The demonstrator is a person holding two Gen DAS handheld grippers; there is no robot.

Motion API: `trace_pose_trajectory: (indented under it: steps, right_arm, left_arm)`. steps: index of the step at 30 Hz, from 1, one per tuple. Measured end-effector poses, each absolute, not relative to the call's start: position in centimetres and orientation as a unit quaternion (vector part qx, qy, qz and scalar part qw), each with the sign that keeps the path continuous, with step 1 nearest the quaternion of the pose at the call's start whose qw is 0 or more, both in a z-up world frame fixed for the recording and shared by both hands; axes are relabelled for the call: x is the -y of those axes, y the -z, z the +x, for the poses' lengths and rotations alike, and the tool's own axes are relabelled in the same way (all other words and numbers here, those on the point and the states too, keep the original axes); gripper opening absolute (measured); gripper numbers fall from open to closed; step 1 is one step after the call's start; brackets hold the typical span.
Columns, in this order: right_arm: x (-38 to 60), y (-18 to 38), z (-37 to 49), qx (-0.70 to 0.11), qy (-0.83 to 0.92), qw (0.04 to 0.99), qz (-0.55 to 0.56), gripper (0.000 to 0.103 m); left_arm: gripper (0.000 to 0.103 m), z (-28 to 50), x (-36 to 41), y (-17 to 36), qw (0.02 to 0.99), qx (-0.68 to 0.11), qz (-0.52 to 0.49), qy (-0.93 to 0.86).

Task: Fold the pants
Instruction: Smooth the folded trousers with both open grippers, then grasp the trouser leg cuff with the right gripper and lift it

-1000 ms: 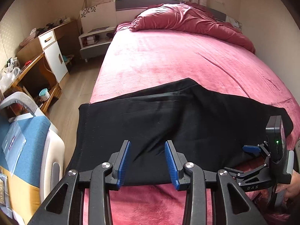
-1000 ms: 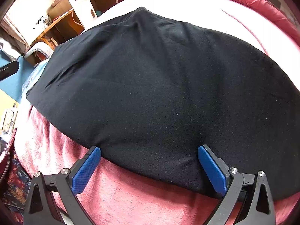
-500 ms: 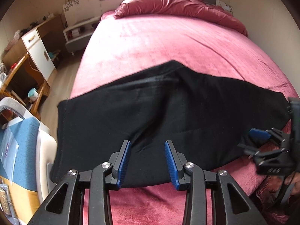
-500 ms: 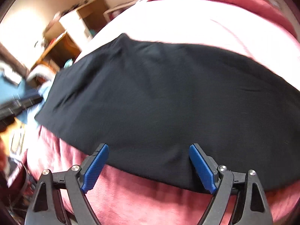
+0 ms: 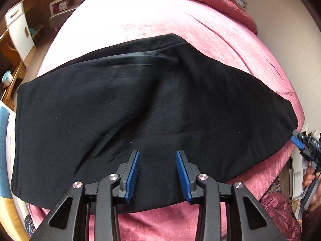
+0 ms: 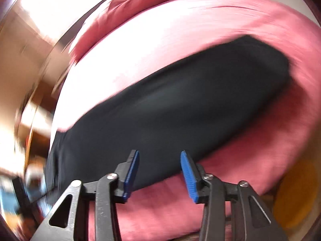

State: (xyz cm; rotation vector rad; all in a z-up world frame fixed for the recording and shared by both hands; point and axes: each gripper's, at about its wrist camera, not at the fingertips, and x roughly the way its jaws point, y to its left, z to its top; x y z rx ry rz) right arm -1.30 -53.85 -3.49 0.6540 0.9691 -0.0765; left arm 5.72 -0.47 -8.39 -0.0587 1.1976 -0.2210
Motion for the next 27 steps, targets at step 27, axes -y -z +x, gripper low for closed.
trace_pose_trajectory:
  steps: [27]
  right_arm:
    - [72.5,7.2,-0.7,-0.387,0.242,0.769,0.447,0.008]
  left_arm:
    - [0.038,7.2,6.4,10.1,0.813,-0.57,0.031,0.116]
